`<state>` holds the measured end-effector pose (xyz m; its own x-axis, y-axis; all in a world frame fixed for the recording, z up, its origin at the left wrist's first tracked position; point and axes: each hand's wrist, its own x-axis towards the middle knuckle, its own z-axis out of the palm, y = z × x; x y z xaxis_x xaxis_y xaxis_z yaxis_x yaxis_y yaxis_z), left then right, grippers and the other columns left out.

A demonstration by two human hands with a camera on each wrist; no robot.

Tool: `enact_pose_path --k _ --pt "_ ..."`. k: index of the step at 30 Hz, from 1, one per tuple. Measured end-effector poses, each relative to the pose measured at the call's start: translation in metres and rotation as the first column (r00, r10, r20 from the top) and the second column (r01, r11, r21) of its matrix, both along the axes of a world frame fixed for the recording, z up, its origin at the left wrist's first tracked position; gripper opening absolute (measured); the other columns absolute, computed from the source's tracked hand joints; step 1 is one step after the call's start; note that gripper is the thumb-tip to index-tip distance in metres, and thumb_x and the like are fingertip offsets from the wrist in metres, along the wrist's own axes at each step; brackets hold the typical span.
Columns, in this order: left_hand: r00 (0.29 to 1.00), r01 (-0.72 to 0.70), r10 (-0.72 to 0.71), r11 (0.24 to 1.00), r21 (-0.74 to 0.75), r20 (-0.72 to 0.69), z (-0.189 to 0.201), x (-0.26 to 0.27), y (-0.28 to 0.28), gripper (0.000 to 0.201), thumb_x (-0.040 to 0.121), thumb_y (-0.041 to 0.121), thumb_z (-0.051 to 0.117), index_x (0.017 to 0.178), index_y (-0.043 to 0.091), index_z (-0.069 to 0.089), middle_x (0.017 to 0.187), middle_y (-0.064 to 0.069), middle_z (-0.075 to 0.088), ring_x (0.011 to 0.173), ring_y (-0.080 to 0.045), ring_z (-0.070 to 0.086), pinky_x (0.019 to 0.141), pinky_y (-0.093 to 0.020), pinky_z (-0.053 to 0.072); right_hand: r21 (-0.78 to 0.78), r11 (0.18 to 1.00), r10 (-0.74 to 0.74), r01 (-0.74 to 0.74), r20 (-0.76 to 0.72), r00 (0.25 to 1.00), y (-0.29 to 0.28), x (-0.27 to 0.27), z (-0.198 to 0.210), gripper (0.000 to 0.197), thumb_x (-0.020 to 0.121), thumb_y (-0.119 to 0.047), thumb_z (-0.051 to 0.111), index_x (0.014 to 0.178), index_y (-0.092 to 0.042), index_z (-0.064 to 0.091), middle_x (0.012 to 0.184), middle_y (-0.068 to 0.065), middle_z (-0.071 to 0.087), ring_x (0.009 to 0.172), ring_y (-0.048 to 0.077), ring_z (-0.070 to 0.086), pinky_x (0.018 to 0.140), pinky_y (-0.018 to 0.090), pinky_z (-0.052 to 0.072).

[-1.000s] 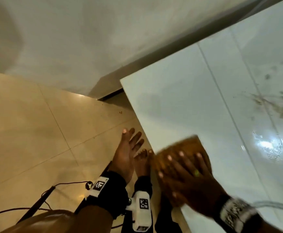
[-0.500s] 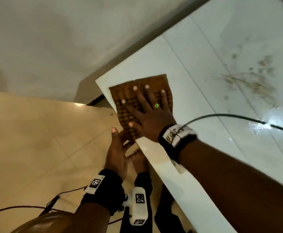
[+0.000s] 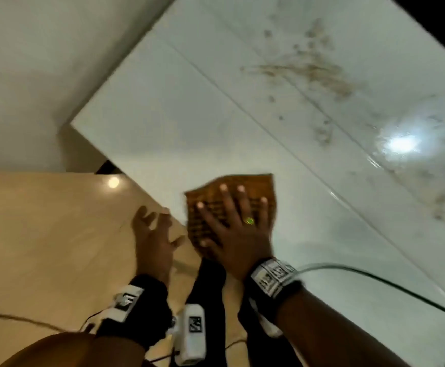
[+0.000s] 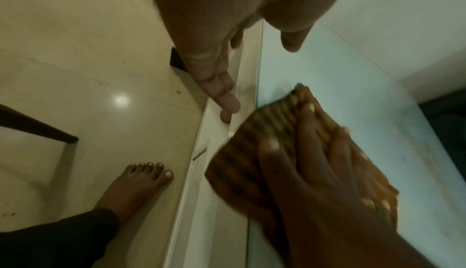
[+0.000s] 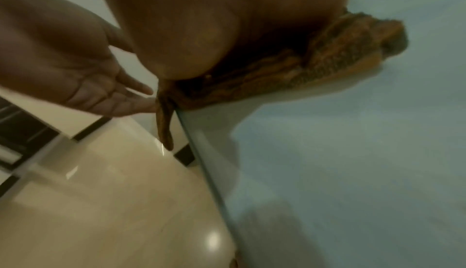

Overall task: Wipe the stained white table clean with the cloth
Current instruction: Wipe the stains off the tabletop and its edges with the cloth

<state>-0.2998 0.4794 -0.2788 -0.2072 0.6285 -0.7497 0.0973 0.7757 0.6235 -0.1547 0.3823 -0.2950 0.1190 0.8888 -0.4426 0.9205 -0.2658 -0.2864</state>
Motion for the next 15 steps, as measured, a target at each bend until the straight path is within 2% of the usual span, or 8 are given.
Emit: enact_pose_path --k 2,4,6,9,11,12,14,15 --pt "0.982 0.097 -0.079 0.990 0.100 -0.170 0.001 0.008 -0.009 0.043 0.099 0.022 0.060 0.137 0.029 0.041 0.148 -0.009 0.044 0.108 -0.019 0.055 0.078 -0.040 0.051 0.026 0.999 -0.041 0.041 0.002 0.999 0.002 0.002 -0.004 0.075 0.091 -0.068 0.047 0.157 -0.047 0.020 0.171 0.005 0.006 0.156 0.037 0.004 0.117 0.070 0.000" --pt "0.925 0.277 -0.200 0.937 0.211 -0.324 0.007 0.019 -0.017 0.045 0.098 0.025 0.062 0.139 0.019 0.046 0.148 -0.011 0.040 0.106 -0.016 0.051 0.086 -0.039 0.048 0.037 0.998 -0.048 0.048 -0.003 0.999 -0.017 0.002 -0.003 0.072 0.093 -0.066 0.044 0.158 -0.047 0.019 0.171 0.001 0.003 0.157 0.032 -0.001 0.118 0.067 0.000" --pt "0.844 0.476 -0.352 0.840 0.261 -0.405 0.012 0.041 -0.032 0.046 0.096 0.027 0.064 0.139 0.017 0.051 0.143 -0.007 0.040 0.111 -0.015 0.050 0.098 -0.037 0.046 0.041 0.992 -0.120 0.121 -0.011 0.993 -0.061 0.008 -0.002 0.069 0.095 -0.067 0.040 0.158 -0.047 0.017 0.172 -0.003 0.001 0.157 0.029 -0.002 0.119 0.066 0.000" --pt "0.664 0.738 -0.592 0.617 0.273 -0.457 0.014 0.072 -0.055 0.047 0.089 0.029 0.067 0.133 0.024 0.055 0.135 0.001 0.047 0.119 -0.026 0.052 0.102 -0.050 0.048 0.011 0.956 -0.295 0.295 0.009 0.956 -0.144 0.017 -0.002 0.070 0.095 -0.069 0.041 0.157 -0.050 0.017 0.171 -0.004 0.004 0.157 0.029 0.003 0.119 0.066 0.007" --pt "0.491 0.870 -0.719 0.428 0.244 -0.491 0.008 0.092 -0.070 0.049 0.088 0.024 0.069 0.134 0.022 0.054 0.136 -0.005 0.050 0.121 -0.032 0.052 0.102 -0.049 0.047 -0.045 0.890 -0.451 0.453 0.054 0.891 -0.205 0.031 -0.002 0.072 0.093 -0.071 0.040 0.157 -0.052 0.012 0.170 -0.003 0.004 0.156 0.029 0.003 0.119 0.067 0.008" --pt "0.403 0.915 -0.753 0.335 0.224 -0.520 0.005 0.101 -0.076 0.050 0.088 0.021 0.070 0.134 0.020 0.053 0.136 -0.007 0.051 0.121 -0.033 0.052 0.106 -0.043 0.043 -0.073 0.840 -0.533 0.538 0.086 0.842 -0.237 0.040 -0.002 0.073 0.092 -0.072 0.037 0.157 -0.053 0.007 0.170 -0.002 0.001 0.156 0.030 0.000 0.119 0.067 0.006" --pt "0.297 0.954 -0.772 0.222 0.199 -0.562 0.003 0.116 -0.083 0.052 0.087 0.019 0.071 0.136 0.019 0.052 0.138 -0.007 0.050 0.121 -0.033 0.053 0.106 -0.027 0.029 -0.112 0.686 -0.701 0.719 0.164 0.694 -0.290 0.060 -0.001 0.075 0.091 -0.075 0.026 0.157 -0.052 0.000 0.170 -0.001 -0.011 0.156 0.031 -0.009 0.120 0.064 -0.002" --pt "0.265 0.963 -0.777 0.187 0.192 -0.572 0.004 0.124 -0.086 0.053 0.087 0.020 0.071 0.137 0.019 0.051 0.139 -0.006 0.050 0.121 -0.033 0.053 0.104 -0.023 0.026 -0.126 0.572 -0.789 0.810 0.186 0.586 -0.310 0.070 0.000 0.075 0.090 -0.077 0.019 0.157 -0.050 -0.001 0.169 -0.003 -0.019 0.156 0.029 -0.014 0.120 0.063 -0.005"
